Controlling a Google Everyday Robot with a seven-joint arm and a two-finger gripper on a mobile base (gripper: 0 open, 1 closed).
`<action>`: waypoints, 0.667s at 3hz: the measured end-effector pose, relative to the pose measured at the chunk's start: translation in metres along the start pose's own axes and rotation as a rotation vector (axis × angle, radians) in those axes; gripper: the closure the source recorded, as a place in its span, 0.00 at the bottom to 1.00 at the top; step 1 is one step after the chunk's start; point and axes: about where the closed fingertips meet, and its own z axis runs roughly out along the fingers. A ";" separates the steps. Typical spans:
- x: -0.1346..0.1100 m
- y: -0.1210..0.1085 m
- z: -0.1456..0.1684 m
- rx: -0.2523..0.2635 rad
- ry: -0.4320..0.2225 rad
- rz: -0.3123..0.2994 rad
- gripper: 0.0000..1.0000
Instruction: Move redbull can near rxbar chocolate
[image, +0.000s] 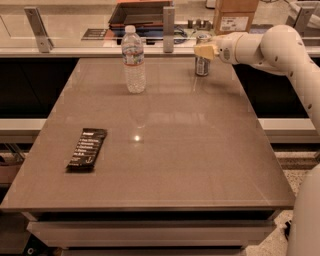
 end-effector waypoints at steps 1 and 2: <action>-0.006 0.008 0.001 -0.041 -0.006 0.015 1.00; -0.019 0.020 -0.007 -0.054 -0.018 0.029 1.00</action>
Offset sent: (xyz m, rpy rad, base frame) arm -0.0359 0.0226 0.0355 0.0622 0.0222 0.0521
